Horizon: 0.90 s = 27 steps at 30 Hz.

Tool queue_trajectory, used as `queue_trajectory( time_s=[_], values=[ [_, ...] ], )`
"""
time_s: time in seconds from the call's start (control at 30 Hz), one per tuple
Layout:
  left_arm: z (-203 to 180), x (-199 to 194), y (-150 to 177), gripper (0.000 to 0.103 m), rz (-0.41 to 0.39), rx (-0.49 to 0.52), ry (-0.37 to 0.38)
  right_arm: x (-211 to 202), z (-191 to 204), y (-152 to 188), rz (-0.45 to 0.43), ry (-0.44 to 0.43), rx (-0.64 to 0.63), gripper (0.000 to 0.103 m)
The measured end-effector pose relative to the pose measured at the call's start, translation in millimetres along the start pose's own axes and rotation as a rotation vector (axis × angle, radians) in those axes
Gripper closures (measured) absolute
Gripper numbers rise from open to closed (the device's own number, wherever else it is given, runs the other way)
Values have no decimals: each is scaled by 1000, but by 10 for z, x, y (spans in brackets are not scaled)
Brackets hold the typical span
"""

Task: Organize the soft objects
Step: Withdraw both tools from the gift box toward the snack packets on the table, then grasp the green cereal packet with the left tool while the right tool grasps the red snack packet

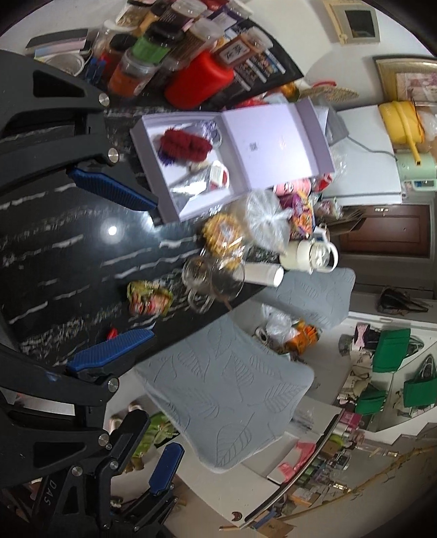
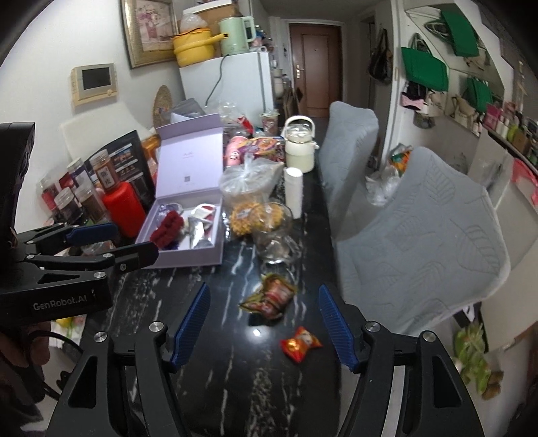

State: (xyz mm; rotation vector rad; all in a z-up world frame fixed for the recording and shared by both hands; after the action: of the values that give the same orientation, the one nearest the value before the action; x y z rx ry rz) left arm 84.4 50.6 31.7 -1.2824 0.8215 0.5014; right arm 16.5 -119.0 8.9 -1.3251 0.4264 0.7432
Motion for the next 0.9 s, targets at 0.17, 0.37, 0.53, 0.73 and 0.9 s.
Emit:
queue_trajectory(
  time_s=[0.17, 0.37, 0.53, 0.73, 0.9],
  values=[
    [-262, 80, 19, 30, 12, 5, 28, -61, -285, 83, 6, 19, 22, 34],
    [-496, 171, 44, 30, 33, 0, 57, -49, -501, 159, 26, 23, 42, 34],
    [-608, 306, 80, 30, 64, 16, 68, 75, -639, 252, 73, 42, 75, 32],
    [-687, 578, 141, 30, 114, 30, 107, 323, -754, 397, 142, 63, 114, 27],
    [-710, 841, 180, 30, 156, 65, 134, 534, -833, 478, 207, 56, 168, 27]
  ],
)
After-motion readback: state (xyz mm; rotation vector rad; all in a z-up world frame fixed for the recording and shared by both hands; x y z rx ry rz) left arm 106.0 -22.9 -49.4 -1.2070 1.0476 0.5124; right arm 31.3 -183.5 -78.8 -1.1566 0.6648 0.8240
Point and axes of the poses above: each gripper's, at about its wrist camera, not at the fingertips, and x roughly the way its jaws point, z to its left, y to its underside, the point moved 2 cm from there along x, roughly the way its jaws point, and after that the axes turned 11 degrees about x, right-handed, at the moved point
